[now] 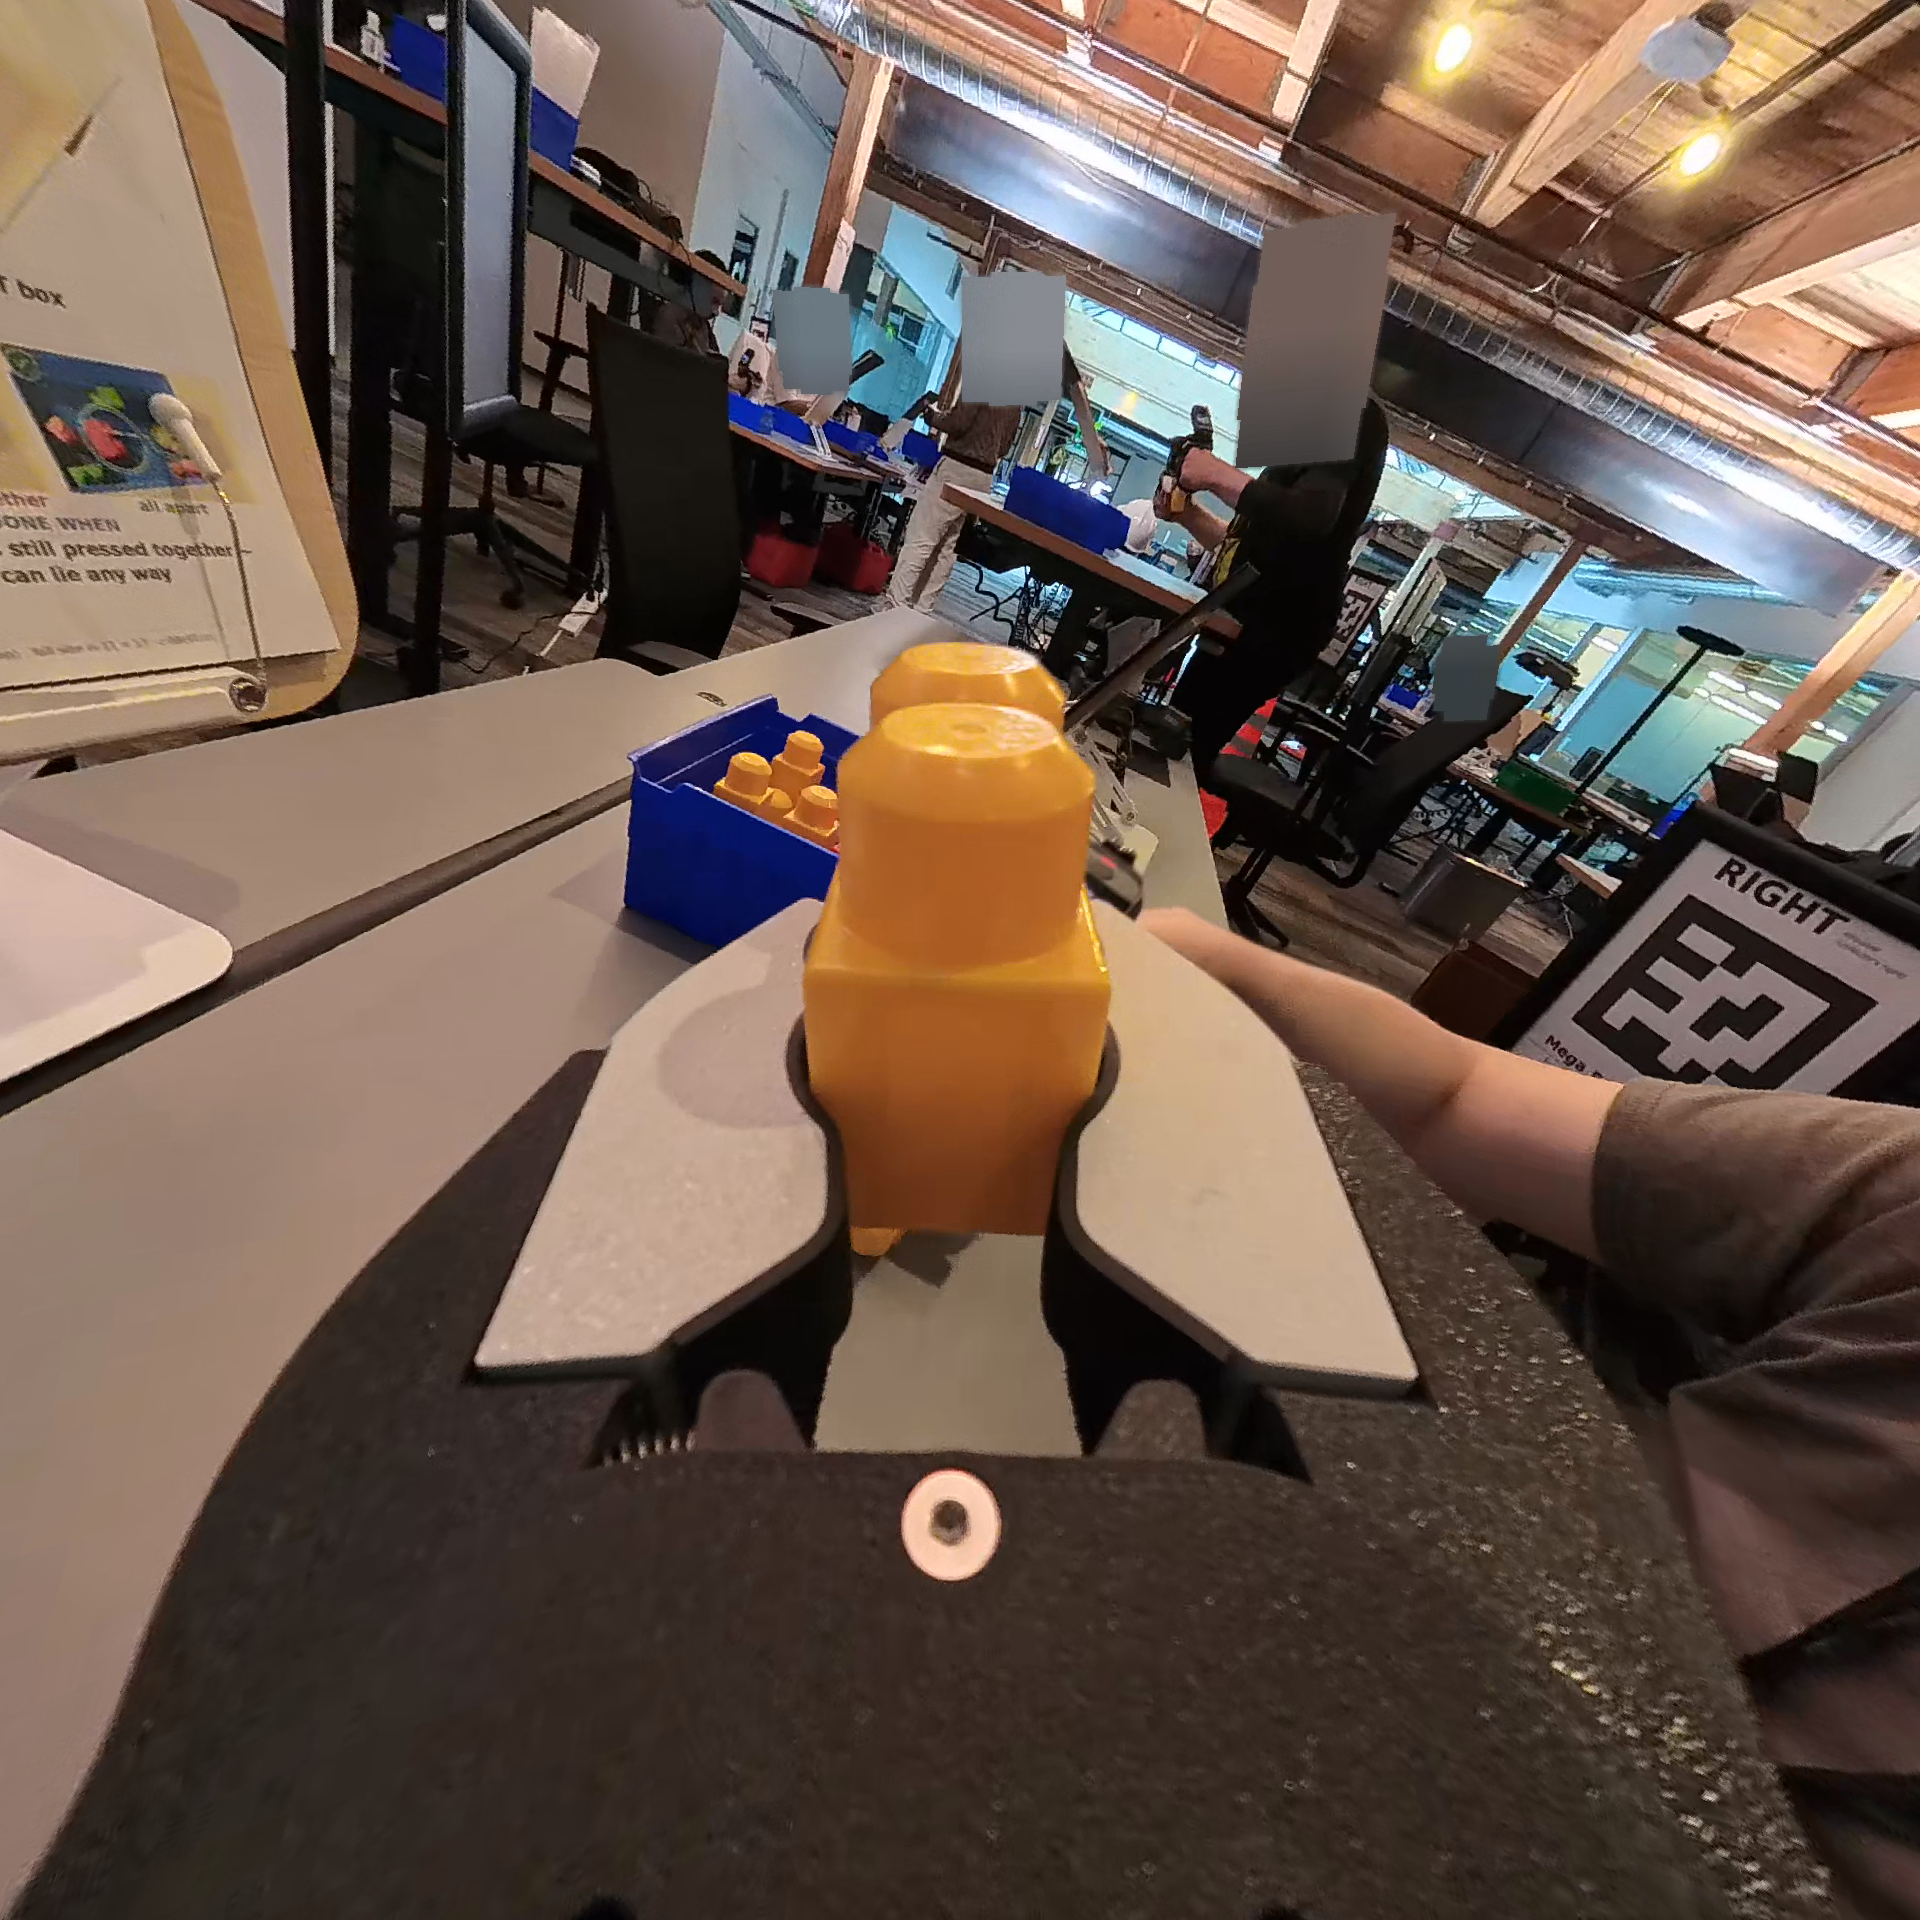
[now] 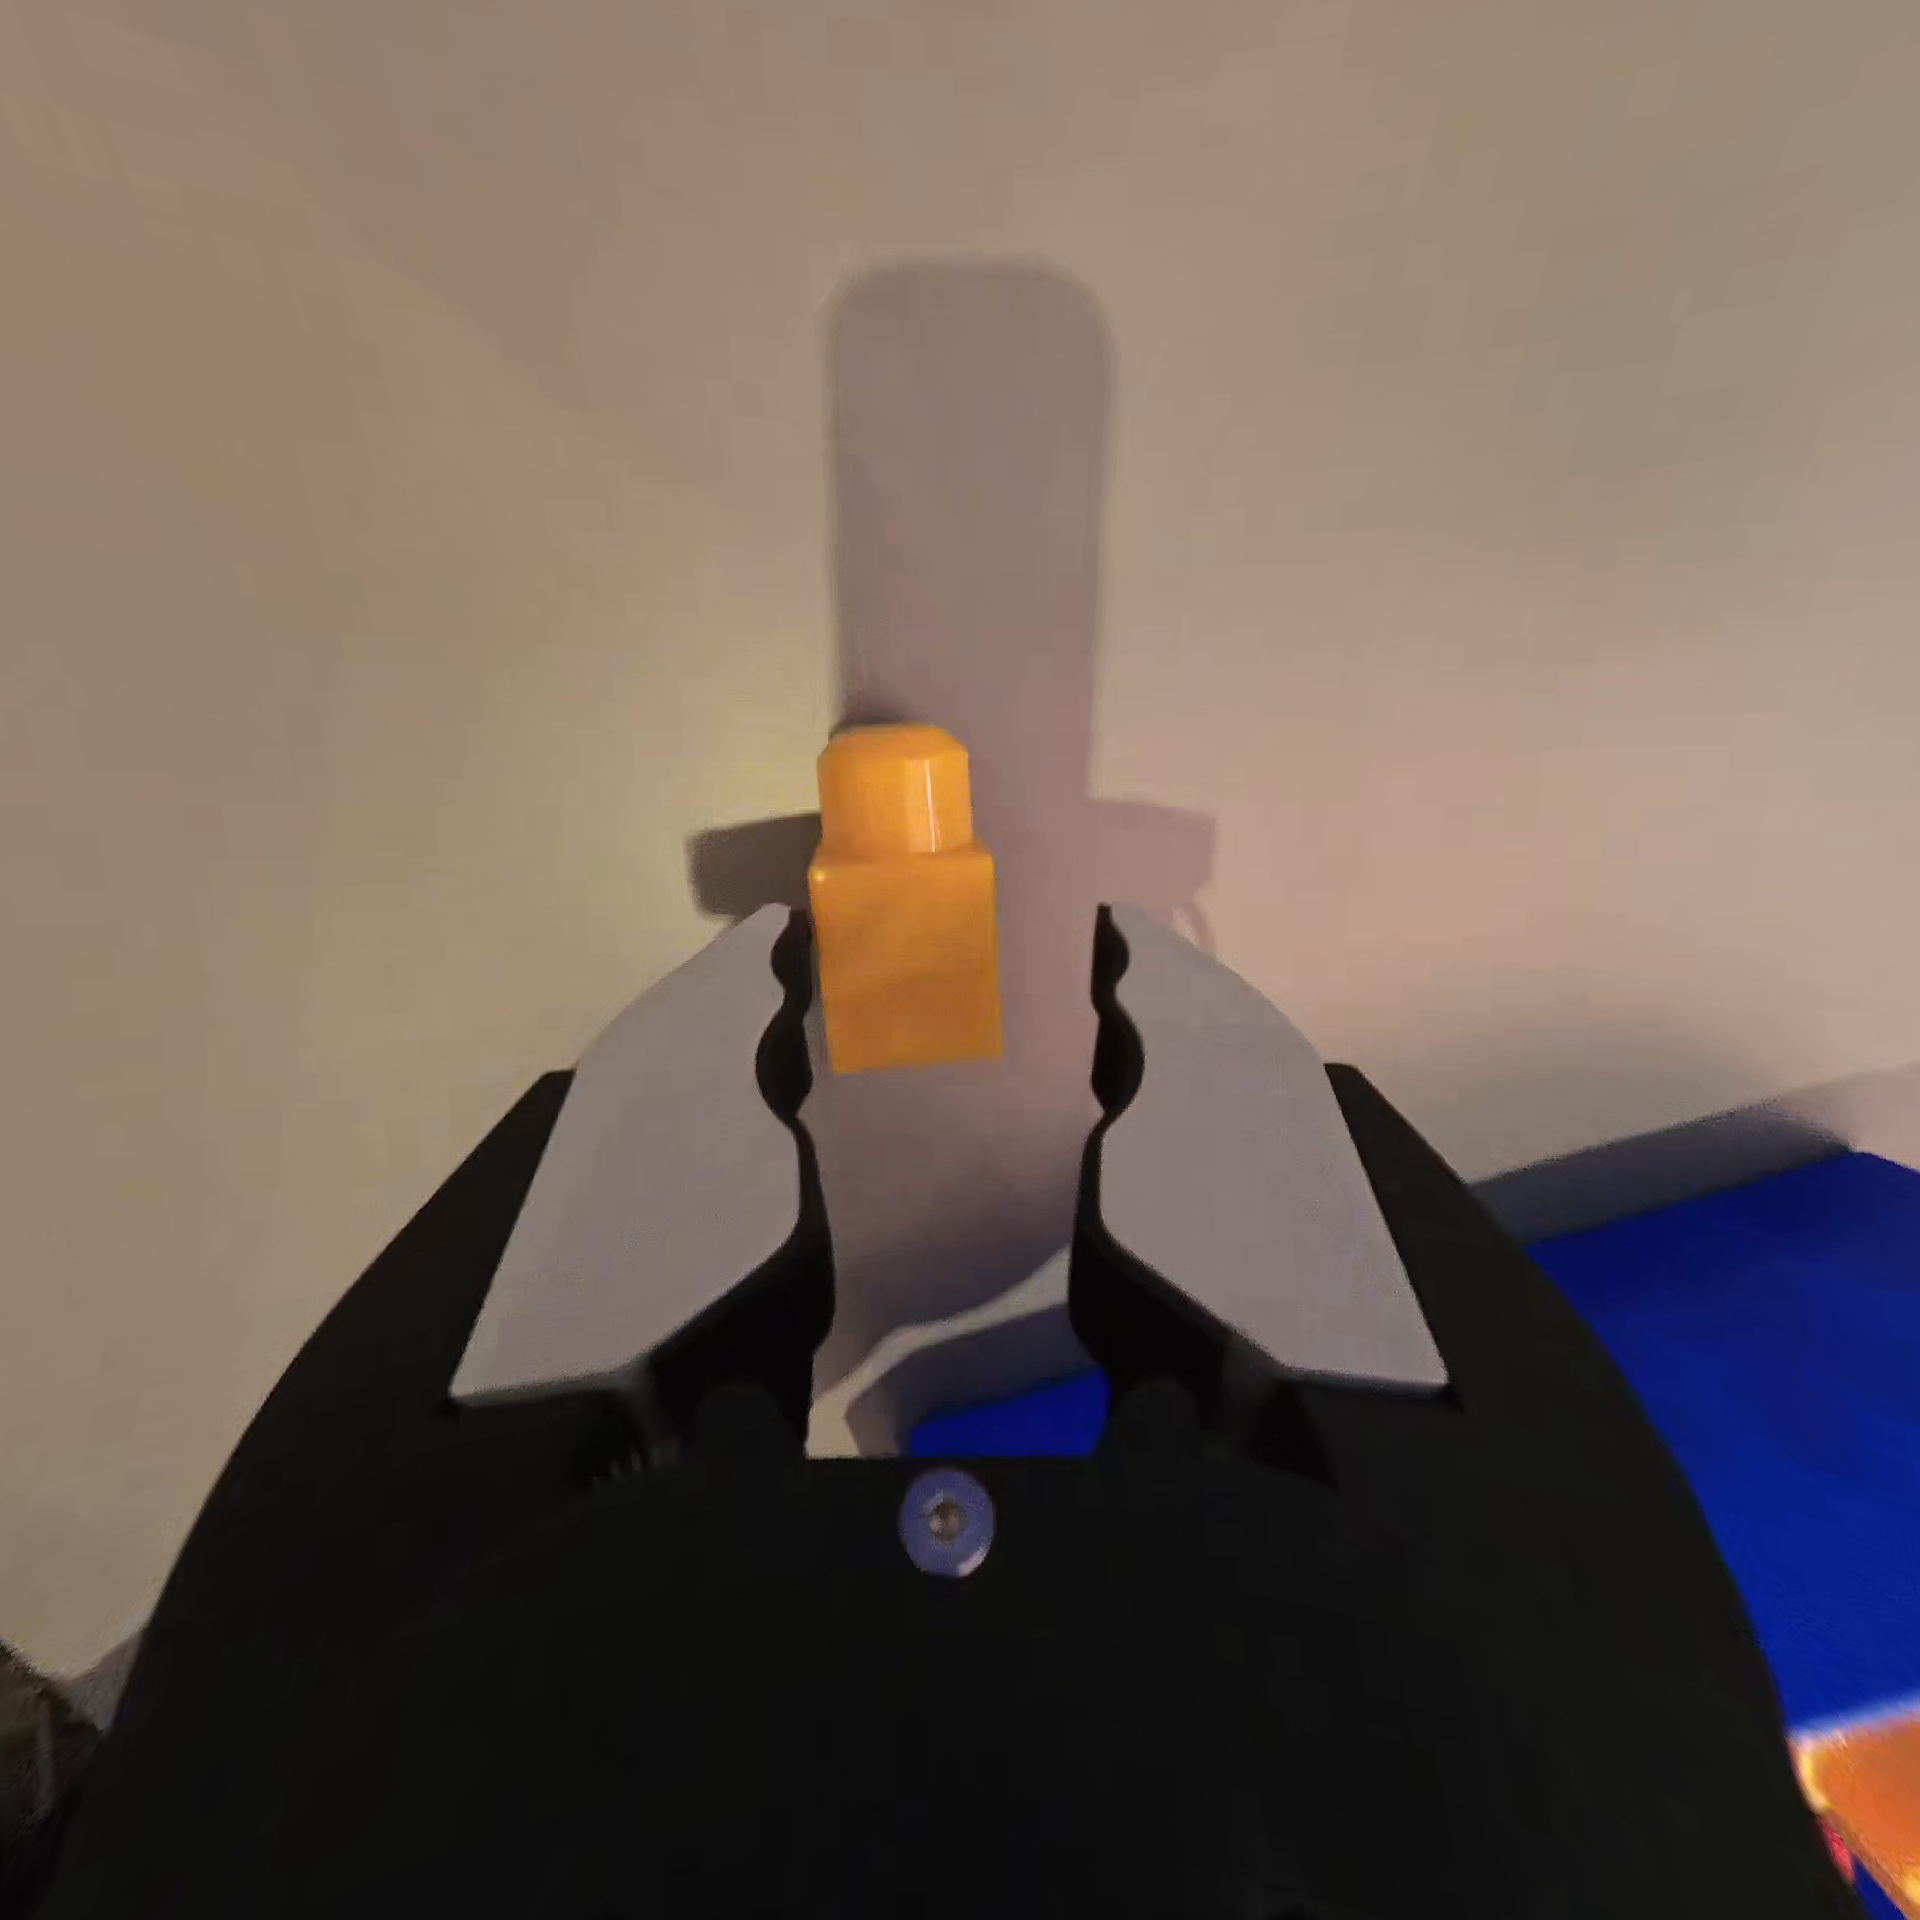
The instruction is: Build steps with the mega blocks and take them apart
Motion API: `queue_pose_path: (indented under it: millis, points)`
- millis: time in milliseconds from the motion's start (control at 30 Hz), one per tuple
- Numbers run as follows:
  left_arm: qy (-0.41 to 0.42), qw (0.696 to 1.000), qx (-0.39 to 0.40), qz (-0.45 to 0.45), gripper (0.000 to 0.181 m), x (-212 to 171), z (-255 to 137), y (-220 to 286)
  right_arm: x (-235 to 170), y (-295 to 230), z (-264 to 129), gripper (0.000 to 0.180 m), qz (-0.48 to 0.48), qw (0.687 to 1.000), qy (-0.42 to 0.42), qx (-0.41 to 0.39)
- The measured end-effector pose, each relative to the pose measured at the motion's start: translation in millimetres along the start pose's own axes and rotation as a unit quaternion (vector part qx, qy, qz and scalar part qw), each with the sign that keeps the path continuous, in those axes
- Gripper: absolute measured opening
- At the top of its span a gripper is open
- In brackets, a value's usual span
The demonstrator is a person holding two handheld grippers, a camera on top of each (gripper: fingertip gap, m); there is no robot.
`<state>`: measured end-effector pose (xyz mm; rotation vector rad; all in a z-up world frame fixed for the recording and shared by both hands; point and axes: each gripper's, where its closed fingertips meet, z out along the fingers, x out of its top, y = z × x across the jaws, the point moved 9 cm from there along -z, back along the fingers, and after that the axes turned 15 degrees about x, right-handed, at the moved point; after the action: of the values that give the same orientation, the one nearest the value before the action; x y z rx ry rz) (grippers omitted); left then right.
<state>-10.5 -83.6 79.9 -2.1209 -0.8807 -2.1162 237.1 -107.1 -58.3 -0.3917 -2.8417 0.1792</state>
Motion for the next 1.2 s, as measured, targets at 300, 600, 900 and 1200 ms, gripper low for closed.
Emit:
queue_pose_path:
  millis: [300, 600, 900, 1200]
  points:
    - [-0.004, 1.0, -0.005, 0.005, 0.041, 3, -3, -1, -4, 8, 12, 0.037, 0.047, 0.997, -0.03, 0.061]
    - [0.013, 1.0, -0.005, 0.004, 0.041, 10, -12, -2, -4, 7, 9, 0.037, 0.046, 0.996, -0.03, 0.064]
    - [0.01, 1.0, -0.01, -0.013, 0.041, 3, -4, -7, 4, 35, -98, 0.037, 0.106, 0.889, 0.432, 0.107]
    - [-0.03, 0.999, -0.023, -0.029, 0.041, -24, 27, -10, 6, 41, -127, 0.037, 0.084, 0.7, 0.668, 0.237]
